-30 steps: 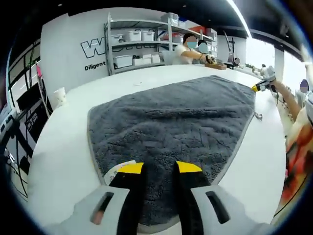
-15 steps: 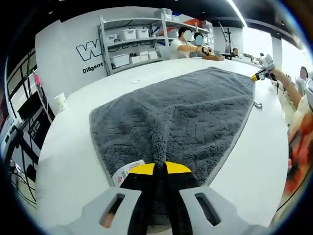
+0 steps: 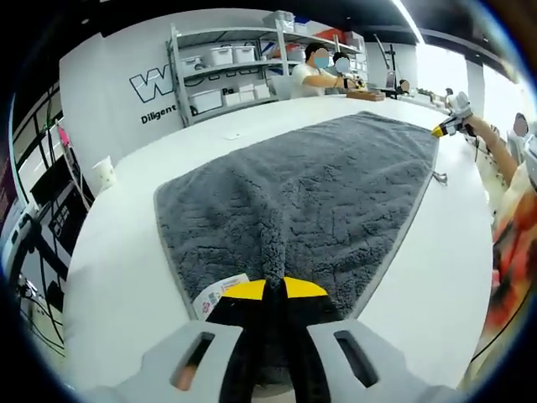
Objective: Open the folded towel by lifting each exposed corner and separating the folded layers until the towel lies flat within the target outline without major curled edges
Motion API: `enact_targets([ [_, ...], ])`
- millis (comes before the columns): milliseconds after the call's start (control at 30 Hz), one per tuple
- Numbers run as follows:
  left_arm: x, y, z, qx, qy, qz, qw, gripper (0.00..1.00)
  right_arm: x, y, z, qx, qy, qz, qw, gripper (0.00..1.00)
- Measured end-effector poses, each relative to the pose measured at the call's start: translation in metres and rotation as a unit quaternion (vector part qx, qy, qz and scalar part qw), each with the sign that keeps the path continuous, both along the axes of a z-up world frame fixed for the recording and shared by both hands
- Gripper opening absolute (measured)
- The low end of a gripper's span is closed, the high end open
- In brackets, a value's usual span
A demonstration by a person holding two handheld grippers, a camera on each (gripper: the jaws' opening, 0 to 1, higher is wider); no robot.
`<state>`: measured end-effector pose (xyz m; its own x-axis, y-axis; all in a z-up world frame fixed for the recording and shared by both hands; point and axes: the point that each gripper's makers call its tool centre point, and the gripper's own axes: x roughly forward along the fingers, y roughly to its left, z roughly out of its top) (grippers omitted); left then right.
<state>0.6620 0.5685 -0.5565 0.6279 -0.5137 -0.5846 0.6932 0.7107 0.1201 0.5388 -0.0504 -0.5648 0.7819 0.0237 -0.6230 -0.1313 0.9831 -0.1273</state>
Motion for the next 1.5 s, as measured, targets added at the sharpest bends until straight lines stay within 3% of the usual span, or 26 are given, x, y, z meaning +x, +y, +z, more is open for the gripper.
enact_targets([
  [200, -0.003, 0.000, 0.002, -0.027, 0.009, -0.001, 0.9996, 0.14, 0.000, 0.001, 0.004, 0.015, -0.014, -0.002, 0.9998, 0.00],
  [333, -0.006, -0.002, 0.015, -0.065, -0.003, 0.005, 0.9979, 0.29, -0.002, -0.005, 0.013, 0.007, -0.034, -0.019, 0.9992, 0.04],
  [433, -0.009, -0.006, 0.029, -0.116, -0.004, 0.009, 0.9932, 0.32, -0.004, -0.003, 0.019, 0.005, -0.045, -0.023, 0.9987, 0.13],
  [533, -0.009, -0.005, 0.035, -0.133, -0.014, 0.013, 0.9909, 0.37, -0.007, 0.002, 0.022, 0.005, -0.049, -0.019, 0.9986, 0.27],
  [667, -0.007, -0.004, 0.037, -0.138, -0.020, 0.023, 0.9900, 0.47, -0.011, 0.009, 0.022, -0.002, -0.045, -0.011, 0.9989, 0.46],
  [833, -0.011, -0.004, 0.041, -0.138, -0.026, 0.029, 0.9896, 0.71, -0.013, 0.013, 0.025, 0.000, -0.049, -0.010, 0.9988, 0.62],
  [1033, -0.019, -0.007, 0.037, -0.126, -0.028, 0.027, 0.9912, 0.98, -0.014, 0.020, 0.027, 0.004, -0.048, -0.007, 0.9988, 0.88],
  [1133, -0.021, -0.007, 0.033, -0.121, -0.023, 0.026, 0.9921, 1.00, -0.015, 0.024, 0.025, 0.011, -0.042, -0.007, 0.9990, 1.00],
  [1200, -0.022, -0.008, 0.032, -0.121, -0.021, 0.028, 0.9921, 1.00, -0.016, 0.026, 0.023, 0.013, -0.034, -0.004, 0.9993, 0.99],
  [1367, -0.023, -0.005, 0.031, -0.126, -0.019, 0.035, 0.9912, 1.00, -0.011, 0.026, 0.034, 0.019, -0.064, -0.003, 0.9978, 0.99],
  [1500, -0.023, -0.003, 0.033, -0.132, -0.021, 0.040, 0.9902, 1.00, -0.011, 0.028, 0.033, 0.019, -0.056, -0.002, 0.9982, 0.99],
])
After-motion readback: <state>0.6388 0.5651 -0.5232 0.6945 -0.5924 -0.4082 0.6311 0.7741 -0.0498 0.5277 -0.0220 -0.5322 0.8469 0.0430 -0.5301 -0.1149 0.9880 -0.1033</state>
